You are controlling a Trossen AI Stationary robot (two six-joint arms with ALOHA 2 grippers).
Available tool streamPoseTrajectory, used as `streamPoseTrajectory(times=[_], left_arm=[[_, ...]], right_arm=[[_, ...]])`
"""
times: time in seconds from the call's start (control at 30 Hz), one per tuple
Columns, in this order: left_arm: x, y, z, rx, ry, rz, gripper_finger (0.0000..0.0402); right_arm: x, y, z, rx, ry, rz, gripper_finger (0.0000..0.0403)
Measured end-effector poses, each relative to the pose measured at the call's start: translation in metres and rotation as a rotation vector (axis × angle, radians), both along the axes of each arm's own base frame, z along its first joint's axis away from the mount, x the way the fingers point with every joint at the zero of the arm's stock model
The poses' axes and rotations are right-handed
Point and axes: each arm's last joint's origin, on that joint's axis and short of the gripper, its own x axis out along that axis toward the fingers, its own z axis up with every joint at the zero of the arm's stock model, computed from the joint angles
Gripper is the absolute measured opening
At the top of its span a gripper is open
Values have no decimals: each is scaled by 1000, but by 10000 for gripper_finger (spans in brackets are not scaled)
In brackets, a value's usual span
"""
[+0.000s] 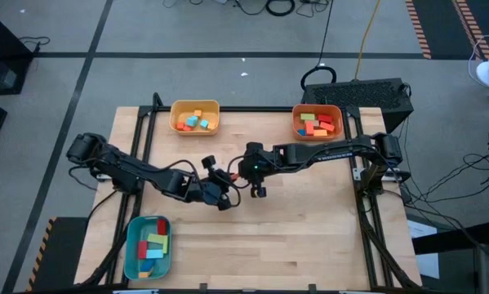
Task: Sort blocks by size
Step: Put the large orange block into the blue bin
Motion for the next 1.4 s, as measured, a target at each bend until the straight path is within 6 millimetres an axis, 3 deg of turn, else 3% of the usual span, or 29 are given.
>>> streamPoseTrajectory(times=[0.23, 0.4, 0.7, 0.93, 1.17, 1.4], left_arm=[[-31, -9, 17, -58, 18, 64, 62], [-58, -19, 33, -146, -1, 86, 62], [-106, -37, 53, -400, 207, 40, 62], [-138, -52, 51, -574, 433, 25, 62], [-153, -69, 51, -735, 518, 57, 62], [-164, -80, 50, -771, 535, 71, 62]], right_arm=[[-8, -4, -22, 34, 27, -52, 122], [-17, -12, -40, 72, 62, -125, 152], [-20, -12, -59, 121, -22, -167, 155], [-18, -2, -63, 212, -87, -88, 155], [-16, -2, -60, 208, -117, -80, 155], [-15, -1, -60, 214, -123, -82, 155]])
